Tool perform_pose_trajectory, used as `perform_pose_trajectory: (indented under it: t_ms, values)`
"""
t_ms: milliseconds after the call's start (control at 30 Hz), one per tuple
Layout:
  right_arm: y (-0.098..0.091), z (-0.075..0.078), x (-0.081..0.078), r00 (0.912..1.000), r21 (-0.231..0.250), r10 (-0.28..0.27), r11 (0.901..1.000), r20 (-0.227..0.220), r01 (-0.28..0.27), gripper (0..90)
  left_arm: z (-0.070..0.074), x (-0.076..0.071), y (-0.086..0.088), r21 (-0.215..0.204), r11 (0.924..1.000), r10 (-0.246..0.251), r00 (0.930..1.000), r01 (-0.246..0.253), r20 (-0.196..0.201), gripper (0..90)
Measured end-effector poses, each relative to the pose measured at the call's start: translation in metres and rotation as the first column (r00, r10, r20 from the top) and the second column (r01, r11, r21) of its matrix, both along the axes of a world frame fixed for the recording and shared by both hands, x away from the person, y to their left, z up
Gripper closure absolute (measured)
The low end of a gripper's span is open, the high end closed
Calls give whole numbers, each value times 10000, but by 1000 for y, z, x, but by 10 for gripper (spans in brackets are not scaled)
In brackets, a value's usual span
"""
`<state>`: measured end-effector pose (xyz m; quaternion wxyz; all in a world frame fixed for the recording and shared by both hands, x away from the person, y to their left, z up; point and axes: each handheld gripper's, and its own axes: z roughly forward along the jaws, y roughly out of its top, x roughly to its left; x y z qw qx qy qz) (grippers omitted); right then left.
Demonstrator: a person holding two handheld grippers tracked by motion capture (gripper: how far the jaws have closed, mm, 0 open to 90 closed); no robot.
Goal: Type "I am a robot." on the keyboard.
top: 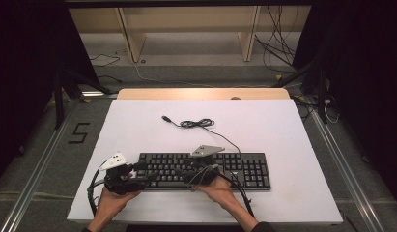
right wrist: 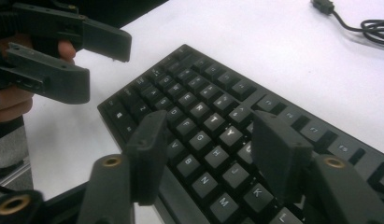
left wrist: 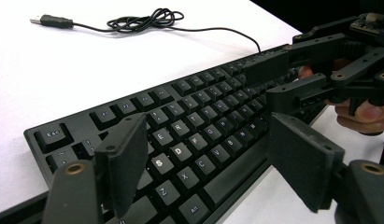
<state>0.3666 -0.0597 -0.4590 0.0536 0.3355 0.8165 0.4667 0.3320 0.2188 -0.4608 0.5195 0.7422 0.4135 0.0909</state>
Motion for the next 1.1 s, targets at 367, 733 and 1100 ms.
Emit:
perform_pose_trajectory:
  t_ms: [367,733,1100]
  values:
    - [9,-5,-2,9997,-356,260,9990,-2,-260,812,0,0,2,-21,10000,56,10000,-56,62,287]
    - [19,-14,-1,9992,-837,308,9959,-261,-329,900,0,1,1,-14,10000,27,10000,-27,50,289]
    - [25,-22,-2,9986,-1187,398,9920,-362,-439,900,-1,1,1,-25,10000,2,10000,-2,47,289]
